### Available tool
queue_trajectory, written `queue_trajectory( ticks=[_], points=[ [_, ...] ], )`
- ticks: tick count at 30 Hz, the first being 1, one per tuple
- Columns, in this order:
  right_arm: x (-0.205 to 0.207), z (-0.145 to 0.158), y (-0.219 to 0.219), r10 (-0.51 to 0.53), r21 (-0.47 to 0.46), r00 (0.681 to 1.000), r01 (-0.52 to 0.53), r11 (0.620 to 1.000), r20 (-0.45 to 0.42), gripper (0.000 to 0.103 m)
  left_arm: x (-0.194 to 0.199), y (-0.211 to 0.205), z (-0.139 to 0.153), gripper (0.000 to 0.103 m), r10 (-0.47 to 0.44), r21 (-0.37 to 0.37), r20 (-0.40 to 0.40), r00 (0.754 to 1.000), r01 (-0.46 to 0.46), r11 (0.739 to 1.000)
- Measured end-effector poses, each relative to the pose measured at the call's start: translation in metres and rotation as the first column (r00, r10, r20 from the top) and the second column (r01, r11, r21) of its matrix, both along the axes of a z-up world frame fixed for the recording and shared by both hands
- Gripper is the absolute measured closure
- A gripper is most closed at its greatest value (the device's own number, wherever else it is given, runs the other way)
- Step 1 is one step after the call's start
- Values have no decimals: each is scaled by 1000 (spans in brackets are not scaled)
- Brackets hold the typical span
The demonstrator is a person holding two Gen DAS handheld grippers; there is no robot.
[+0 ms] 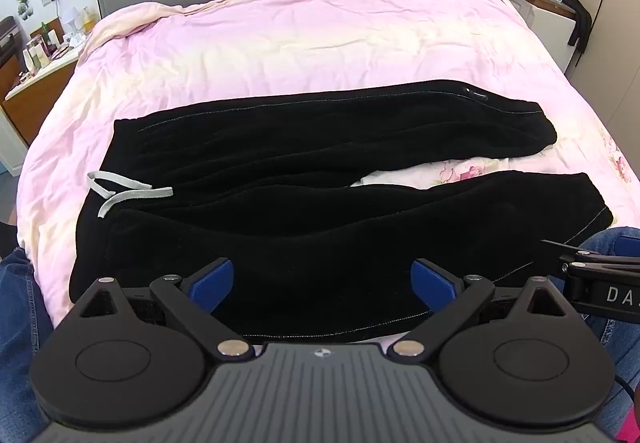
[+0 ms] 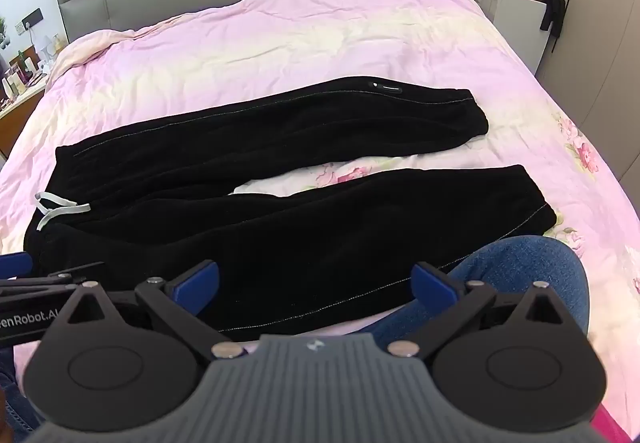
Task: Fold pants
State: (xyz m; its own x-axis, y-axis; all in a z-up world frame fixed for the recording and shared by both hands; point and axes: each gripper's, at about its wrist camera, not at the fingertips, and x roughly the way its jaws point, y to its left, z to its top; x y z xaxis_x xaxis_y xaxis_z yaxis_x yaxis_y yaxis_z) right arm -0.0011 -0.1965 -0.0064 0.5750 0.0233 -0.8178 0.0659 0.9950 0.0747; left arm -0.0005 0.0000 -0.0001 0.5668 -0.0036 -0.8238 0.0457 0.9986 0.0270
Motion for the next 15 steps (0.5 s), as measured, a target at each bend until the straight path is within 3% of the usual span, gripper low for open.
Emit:
queue_trajectory(
  ticks=[15],
  points=[
    [0, -3, -3, -3, 10, 1000, 3, 1000, 2, 5, 4, -3, -4, 0, -6, -8, -15, 1000, 6, 1000]
  ],
)
